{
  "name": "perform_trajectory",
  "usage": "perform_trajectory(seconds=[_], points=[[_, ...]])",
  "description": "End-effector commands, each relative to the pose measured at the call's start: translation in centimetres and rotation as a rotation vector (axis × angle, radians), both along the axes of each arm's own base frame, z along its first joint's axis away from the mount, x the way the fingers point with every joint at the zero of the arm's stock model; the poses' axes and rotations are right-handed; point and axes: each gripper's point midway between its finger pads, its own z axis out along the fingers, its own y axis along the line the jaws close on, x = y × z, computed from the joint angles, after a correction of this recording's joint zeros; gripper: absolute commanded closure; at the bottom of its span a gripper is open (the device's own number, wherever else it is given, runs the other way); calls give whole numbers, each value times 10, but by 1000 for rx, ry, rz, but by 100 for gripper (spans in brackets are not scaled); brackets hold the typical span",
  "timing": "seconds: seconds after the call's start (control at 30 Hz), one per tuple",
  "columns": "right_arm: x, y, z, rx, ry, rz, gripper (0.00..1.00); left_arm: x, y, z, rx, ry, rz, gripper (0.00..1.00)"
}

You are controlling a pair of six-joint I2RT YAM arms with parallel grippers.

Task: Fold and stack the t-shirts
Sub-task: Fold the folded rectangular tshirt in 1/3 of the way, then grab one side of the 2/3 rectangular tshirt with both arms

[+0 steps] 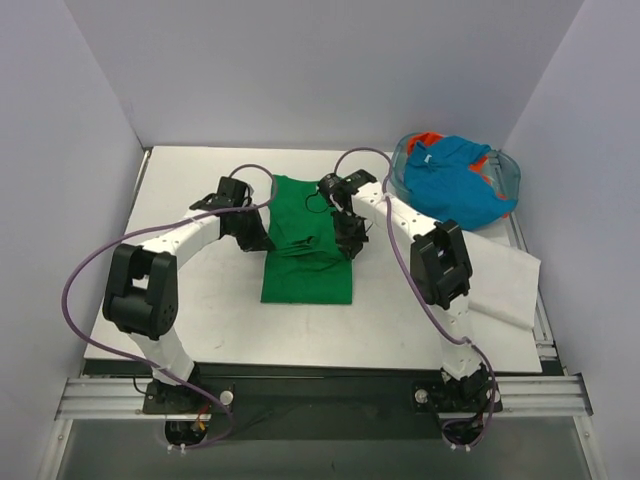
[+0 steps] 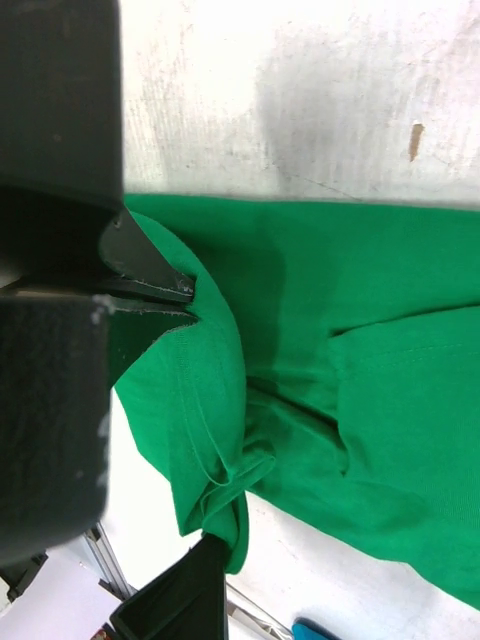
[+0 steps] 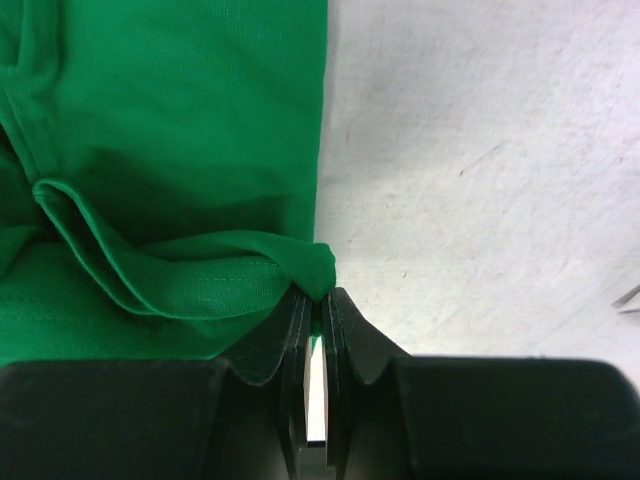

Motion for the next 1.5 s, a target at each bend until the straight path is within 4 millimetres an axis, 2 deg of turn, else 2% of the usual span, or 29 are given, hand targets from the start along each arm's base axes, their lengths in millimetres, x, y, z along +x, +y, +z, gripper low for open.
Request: perform_trajectory(seconds=[0.0,0.07,0.2,0.27,0.3,0.33,0.4,0.5,0.57,0.6,0.63,0.67,0.7,0.73,0.77,0.8,0.83,0.9,0.93,0.97,1.03,1.27,1.47], points=[[1,-12,4,-43,35,16,100,22,-1,12,-10,-69,-19,100],[8,-11,3,-36,33,21,100,26,0,12,-7,-77,-12,99],[23,-4,3,-9,24,13,100,34,3,12,2,-90,-1,82],[32,0,4,10,15,5,86,40,2,13,-1,-102,-4,71],[36,2,5,16,10,2,67,44,2,11,0,-103,-3,60],[39,2,5,22,10,-5,58,47,2,12,-2,-108,-5,54],[44,3,13,42,-11,-16,44,54,1,20,-1,-137,-13,51],[46,1,28,49,-48,-16,39,54,4,33,11,-179,-29,49],[43,-1,40,58,-67,-14,39,48,6,42,14,-203,-41,49],[37,-5,36,50,-48,-20,39,39,9,34,19,-183,-45,48],[32,-6,43,61,-56,-20,39,32,10,30,23,-171,-48,48],[30,-5,44,74,-61,-24,39,25,11,33,18,-176,-52,49],[17,-11,31,52,-22,-25,39,10,14,20,24,-139,-56,48],[9,-8,38,97,-19,-29,40,3,16,17,25,-131,-57,48],[4,-6,35,114,-22,-30,40,-4,16,22,13,-148,-62,48],[-2,-6,32,124,-18,-31,41,-12,18,18,13,-139,-62,48],[-16,-8,26,139,-1,-38,41,-26,20,7,13,-109,-64,48],[-28,-9,20,156,8,-48,43,-39,21,8,-2,-114,-66,48],[-46,-13,11,155,46,-51,44,-52,24,-3,-1,-88,-67,48],[-47,-11,8,169,37,-61,44,-57,24,1,-12,-100,-67,48],[-62,-11,-3,185,58,-58,47,-72,27,-10,-10,-70,-63,47],[-86,-10,-23,191,101,-72,56,-99,29,-24,-38,-32,-53,46],[-96,-14,-40,170,127,-64,60,-106,31,-24,-40,-36,-46,45]])
